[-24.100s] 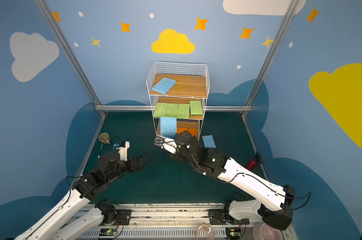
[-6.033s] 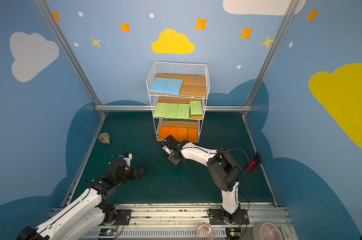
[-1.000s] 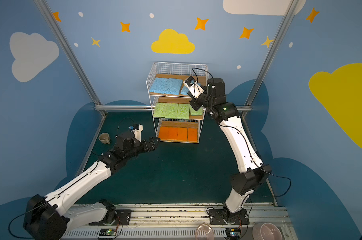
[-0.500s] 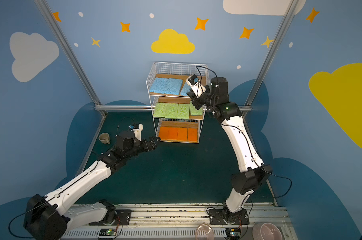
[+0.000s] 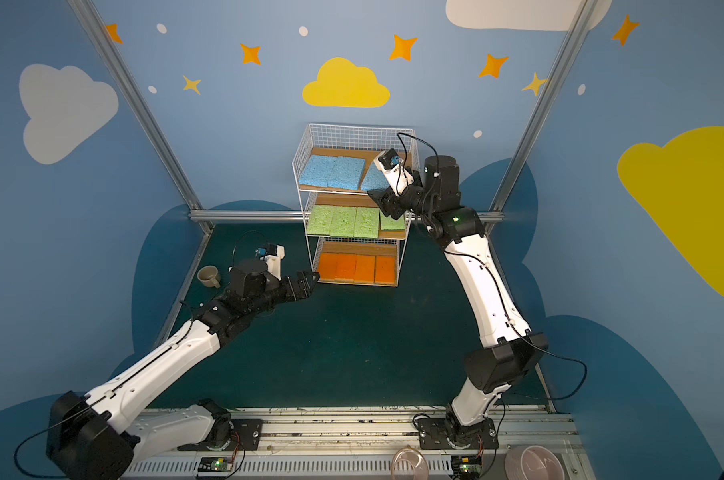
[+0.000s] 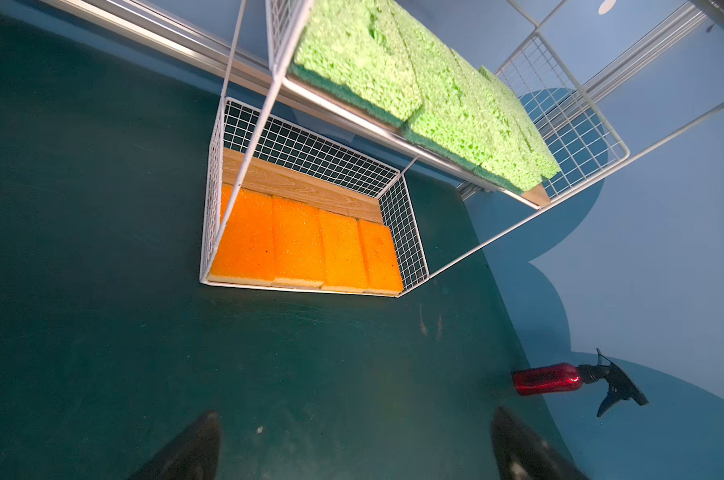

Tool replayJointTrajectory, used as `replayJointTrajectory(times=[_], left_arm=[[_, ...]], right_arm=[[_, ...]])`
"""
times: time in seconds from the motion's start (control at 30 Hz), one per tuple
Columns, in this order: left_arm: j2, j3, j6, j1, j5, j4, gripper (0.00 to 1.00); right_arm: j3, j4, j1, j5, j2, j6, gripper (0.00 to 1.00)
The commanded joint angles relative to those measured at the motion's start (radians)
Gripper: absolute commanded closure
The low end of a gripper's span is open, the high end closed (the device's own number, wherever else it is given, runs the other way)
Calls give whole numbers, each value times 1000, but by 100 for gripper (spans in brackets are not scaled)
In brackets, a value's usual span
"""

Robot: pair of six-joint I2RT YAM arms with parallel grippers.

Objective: Place and organize the cleaning sponges onto the shelf

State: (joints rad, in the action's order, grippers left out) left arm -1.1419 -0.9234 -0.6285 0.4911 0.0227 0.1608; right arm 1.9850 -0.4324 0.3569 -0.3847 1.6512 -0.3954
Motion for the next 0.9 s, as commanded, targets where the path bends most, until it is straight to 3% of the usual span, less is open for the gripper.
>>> replayJointTrajectory(times=[0.0,0.23,0.37,0.63,0.87], left_arm=[[39,-49,34,-17,-7,66,0],[111,-83,70,-67,-20,177,0],[194,-70,131,-94,-72,235,0],[235,2,304,-148,-126,308,0],[215,143,387,-216,-95,155,0]], right_arm=[[-16,41,-3,-29,-65,26,26],[-87,64,2,-62,-156,77,19],[-213,106,9,-61,-249,138,18],[-631,213,22,-54,-503,289,11],[-1134,462,22,36,-708,396,10]])
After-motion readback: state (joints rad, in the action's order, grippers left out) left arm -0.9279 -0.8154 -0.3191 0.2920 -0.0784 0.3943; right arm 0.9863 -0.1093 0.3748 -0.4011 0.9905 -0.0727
